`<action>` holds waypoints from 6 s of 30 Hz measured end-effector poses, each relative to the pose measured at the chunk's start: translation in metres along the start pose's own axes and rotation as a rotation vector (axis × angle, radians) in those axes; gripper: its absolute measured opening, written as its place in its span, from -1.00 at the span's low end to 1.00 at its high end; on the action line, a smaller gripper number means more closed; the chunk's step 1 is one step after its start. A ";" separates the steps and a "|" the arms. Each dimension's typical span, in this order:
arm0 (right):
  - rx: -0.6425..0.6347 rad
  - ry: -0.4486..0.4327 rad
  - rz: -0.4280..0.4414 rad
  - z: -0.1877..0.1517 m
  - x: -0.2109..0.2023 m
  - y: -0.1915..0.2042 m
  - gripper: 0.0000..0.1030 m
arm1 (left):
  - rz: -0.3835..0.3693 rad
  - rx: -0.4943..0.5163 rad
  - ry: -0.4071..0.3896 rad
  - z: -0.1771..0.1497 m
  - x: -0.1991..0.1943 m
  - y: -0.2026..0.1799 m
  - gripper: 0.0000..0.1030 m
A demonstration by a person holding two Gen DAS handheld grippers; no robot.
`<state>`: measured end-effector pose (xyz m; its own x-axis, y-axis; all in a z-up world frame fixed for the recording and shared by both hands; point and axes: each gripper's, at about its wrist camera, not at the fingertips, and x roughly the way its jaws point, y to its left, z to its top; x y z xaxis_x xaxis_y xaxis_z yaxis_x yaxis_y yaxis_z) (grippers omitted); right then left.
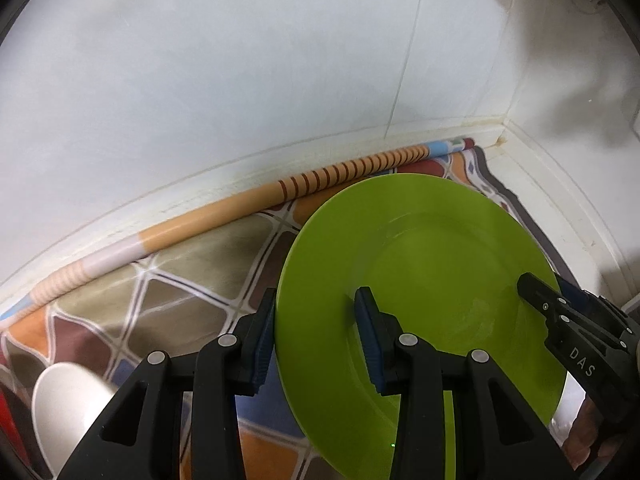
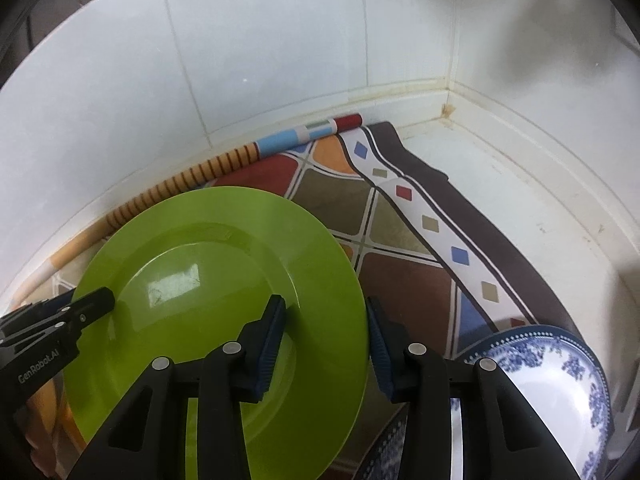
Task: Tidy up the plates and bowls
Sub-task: 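Carry the green plate over the blue-floral plate near the pink bowl, then lower the green plate onto the blue-floral plate and open both grippers, then move both grippers to the blue-rimmed white plate beside the pots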
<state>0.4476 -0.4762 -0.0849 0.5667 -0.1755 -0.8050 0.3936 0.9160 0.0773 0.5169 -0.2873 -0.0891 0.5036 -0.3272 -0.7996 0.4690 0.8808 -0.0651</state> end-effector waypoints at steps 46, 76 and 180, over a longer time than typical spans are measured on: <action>-0.249 -0.145 0.170 -0.139 -0.206 0.146 -0.20 | 0.170 -0.223 -0.166 -0.198 -0.243 0.133 -0.26; -0.466 -0.056 0.301 -0.252 -0.240 0.269 -0.20 | 0.280 -0.421 -0.056 -0.329 -0.299 0.235 -0.26; 0.170 -0.270 -0.262 -0.194 -0.258 -0.027 0.52 | -0.121 0.281 -0.188 -0.138 -0.198 -0.069 0.52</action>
<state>0.1503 -0.3852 0.0069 0.5920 -0.5038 -0.6291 0.6507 0.7593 0.0042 0.2847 -0.2357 -0.0090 0.5446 -0.5038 -0.6706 0.7016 0.7117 0.0351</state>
